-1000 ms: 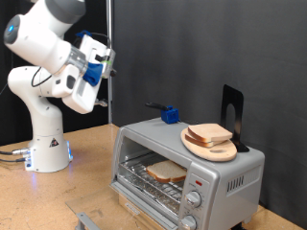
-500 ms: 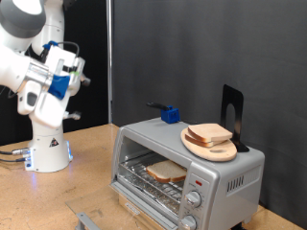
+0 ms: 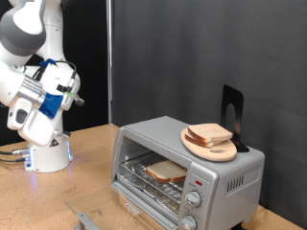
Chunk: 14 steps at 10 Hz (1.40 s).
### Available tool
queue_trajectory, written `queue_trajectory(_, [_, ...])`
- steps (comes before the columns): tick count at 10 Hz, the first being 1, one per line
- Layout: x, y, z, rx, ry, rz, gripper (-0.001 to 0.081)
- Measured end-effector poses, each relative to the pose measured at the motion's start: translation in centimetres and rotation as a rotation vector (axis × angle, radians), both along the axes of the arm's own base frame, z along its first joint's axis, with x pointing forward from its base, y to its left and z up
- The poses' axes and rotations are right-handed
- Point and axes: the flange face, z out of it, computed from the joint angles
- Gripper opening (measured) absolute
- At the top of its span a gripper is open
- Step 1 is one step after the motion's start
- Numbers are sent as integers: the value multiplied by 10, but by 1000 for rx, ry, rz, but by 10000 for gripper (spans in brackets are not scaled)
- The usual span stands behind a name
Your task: Make a piece of toast with the oven
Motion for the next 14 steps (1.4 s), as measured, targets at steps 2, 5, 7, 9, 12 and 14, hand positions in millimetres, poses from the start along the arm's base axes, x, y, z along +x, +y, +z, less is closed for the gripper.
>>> queue_trajectory(2, [3, -26, 0, 57, 18, -27, 808])
queue_trajectory(5, [15, -61, -33, -20, 48, -119, 808])
queue_trajectory(7, [22, -74, -61, -75, 51, -147, 808])
queue_trajectory(9, [26, -84, -87, -108, 45, -143, 808])
queue_trajectory(12, [32, -95, -127, -147, 47, -141, 808])
queue_trajectory(14, [37, -99, -155, -168, 60, -142, 808])
